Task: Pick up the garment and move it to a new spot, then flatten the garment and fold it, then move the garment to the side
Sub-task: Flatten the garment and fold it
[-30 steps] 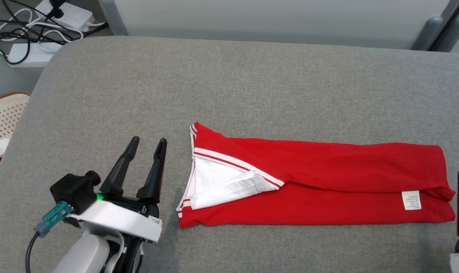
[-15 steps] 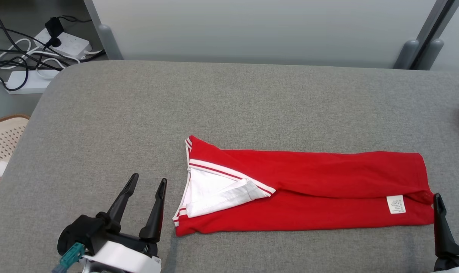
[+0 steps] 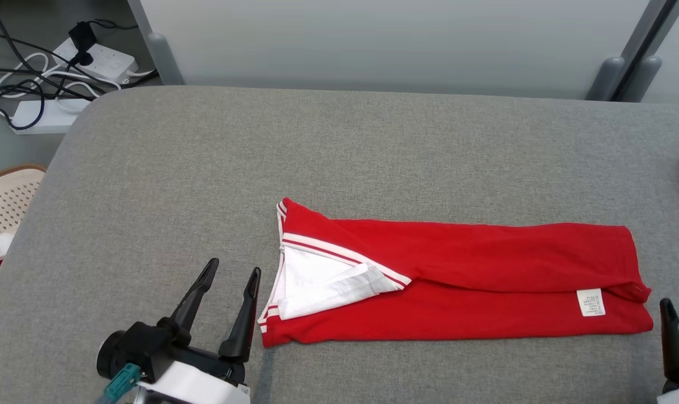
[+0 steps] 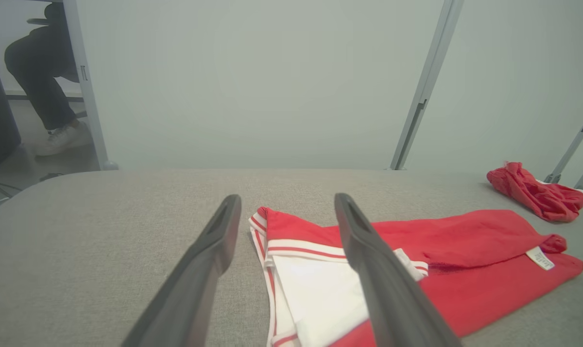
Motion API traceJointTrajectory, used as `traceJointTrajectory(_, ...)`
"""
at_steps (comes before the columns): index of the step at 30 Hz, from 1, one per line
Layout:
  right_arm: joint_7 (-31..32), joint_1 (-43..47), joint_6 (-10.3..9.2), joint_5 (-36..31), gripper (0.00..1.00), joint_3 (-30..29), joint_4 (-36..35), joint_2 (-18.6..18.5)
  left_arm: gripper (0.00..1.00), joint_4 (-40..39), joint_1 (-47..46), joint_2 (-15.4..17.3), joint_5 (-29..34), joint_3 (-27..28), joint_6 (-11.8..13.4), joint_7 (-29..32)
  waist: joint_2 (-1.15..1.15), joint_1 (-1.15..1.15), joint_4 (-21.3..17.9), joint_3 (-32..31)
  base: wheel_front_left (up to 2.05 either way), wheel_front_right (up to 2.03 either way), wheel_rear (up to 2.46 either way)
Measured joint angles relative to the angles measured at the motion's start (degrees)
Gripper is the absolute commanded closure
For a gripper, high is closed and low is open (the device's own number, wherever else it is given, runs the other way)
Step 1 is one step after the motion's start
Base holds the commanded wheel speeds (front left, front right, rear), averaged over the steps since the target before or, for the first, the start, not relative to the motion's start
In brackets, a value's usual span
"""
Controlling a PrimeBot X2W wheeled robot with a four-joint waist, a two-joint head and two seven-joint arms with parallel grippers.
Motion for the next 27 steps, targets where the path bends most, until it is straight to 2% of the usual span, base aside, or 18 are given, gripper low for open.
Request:
traceJointTrajectory(8,7.32,-6.58,0.00,5.89,0.00,-2.00,6.83,-2.01,0.00,-0.09,-0.10,-0.38,0.93,-0.90,-0.03,0.00,0.00,0.00,1.52,1.27,0.00,0.00,0.00)
traceJointTrajectory(18,10.46,-12.12,-0.01,12.35,0.00,0.25,12.36,-3.13,0.00,0.23,-0.37,0.14,0.90,-2.76,-0.03,0.00,0.00,0.00,2.38,2.34,0.00,0.00,0.00)
traceJointTrajectory(27,13.67,-13.47,-0.01,14.50,0.02,2.35,19.09,-3.55,0.00,0.32,-1.46,0.60,0.81,-3.54,-0.03,0.00,0.00,0.00,3.16,2.68,0.00,0.00,0.00)
